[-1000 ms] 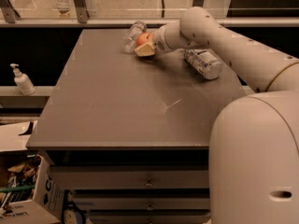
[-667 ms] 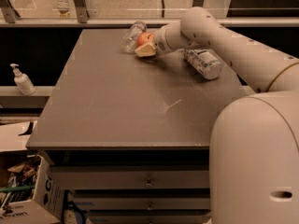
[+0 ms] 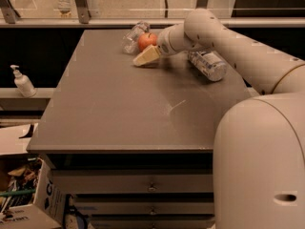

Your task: Move apple near water bottle

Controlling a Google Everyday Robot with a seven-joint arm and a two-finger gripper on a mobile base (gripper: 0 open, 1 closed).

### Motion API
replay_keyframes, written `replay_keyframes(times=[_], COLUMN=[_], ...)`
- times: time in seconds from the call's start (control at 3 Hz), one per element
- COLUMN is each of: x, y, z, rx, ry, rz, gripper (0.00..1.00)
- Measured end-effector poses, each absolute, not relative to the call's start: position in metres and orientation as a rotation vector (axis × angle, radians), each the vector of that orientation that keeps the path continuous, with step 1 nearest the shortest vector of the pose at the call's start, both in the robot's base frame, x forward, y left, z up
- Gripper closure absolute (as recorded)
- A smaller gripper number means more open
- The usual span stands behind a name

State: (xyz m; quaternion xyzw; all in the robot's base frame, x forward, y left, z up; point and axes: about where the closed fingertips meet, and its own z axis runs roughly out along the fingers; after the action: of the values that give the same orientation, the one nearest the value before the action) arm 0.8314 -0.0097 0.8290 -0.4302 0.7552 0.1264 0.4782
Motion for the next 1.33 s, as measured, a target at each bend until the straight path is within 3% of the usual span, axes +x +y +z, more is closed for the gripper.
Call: replay_keyframes(times=[0.67,1.33], x=[0.817,0.764], y=[-0.026,-0.038], z=[0.858,0.899], rx=[-1.023,-1.028], ry=[1.799,1.709], rz=[0.356,0.458], gripper=[0.0,0.0])
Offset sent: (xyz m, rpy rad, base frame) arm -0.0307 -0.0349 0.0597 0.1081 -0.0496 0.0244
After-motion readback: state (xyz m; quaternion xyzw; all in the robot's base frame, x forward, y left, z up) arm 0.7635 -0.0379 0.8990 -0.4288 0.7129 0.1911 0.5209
